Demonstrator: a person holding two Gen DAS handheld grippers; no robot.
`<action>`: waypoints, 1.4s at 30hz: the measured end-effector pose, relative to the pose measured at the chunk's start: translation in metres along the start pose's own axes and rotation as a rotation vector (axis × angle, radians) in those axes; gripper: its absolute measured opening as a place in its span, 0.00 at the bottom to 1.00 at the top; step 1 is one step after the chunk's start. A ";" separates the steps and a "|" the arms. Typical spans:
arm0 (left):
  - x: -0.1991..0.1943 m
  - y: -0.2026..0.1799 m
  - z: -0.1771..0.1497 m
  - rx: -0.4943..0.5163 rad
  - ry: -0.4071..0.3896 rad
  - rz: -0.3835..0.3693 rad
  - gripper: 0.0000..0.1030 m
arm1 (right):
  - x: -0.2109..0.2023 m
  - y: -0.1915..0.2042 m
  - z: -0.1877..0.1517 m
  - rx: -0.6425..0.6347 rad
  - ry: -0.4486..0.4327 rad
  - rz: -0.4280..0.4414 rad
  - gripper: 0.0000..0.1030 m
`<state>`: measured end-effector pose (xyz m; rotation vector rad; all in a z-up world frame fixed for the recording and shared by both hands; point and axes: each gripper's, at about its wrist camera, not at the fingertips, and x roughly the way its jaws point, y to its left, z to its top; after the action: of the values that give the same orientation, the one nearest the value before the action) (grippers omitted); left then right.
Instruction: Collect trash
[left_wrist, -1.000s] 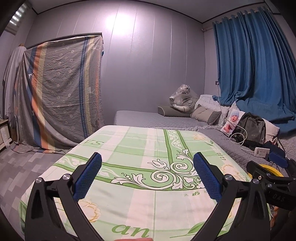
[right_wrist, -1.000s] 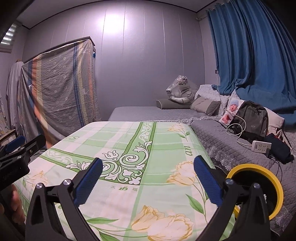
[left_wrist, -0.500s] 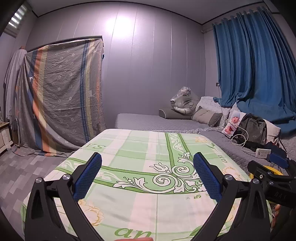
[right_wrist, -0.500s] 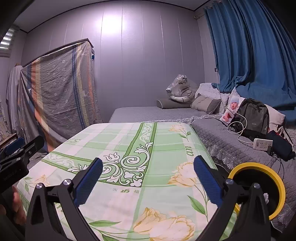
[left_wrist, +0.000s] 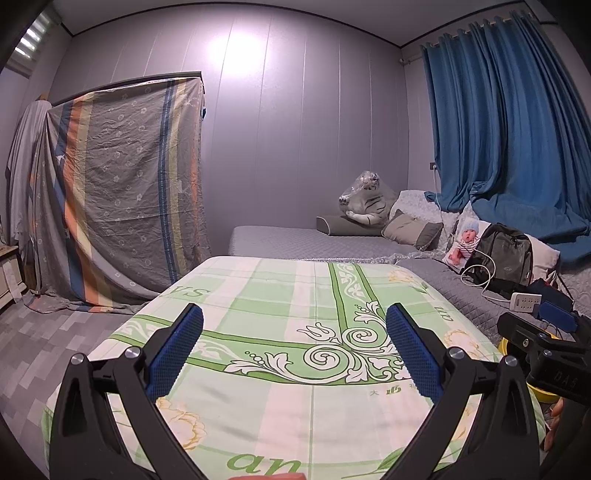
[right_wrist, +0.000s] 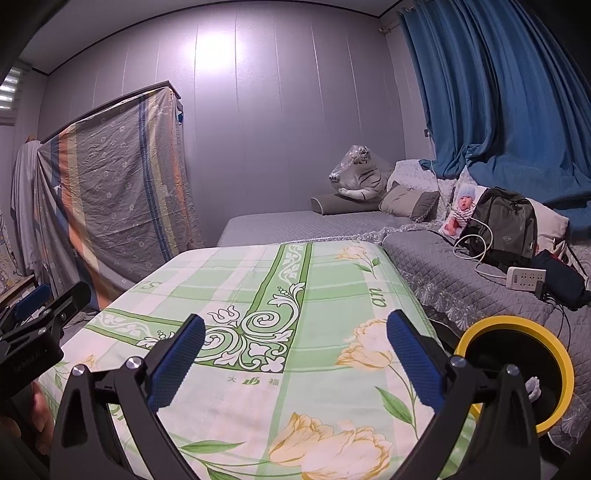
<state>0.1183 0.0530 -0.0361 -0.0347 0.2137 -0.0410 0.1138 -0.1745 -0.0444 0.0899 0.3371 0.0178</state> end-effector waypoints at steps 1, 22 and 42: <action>0.000 0.000 0.000 0.000 0.000 0.000 0.92 | 0.000 -0.001 0.000 0.001 0.002 0.001 0.92; 0.005 0.003 -0.003 0.004 0.013 -0.009 0.92 | 0.008 0.001 -0.006 0.016 0.028 0.011 0.92; 0.008 0.003 -0.009 0.004 0.008 -0.020 0.92 | 0.011 0.002 -0.011 0.019 0.042 0.015 0.92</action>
<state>0.1239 0.0557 -0.0463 -0.0329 0.2216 -0.0612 0.1201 -0.1709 -0.0585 0.1114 0.3789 0.0312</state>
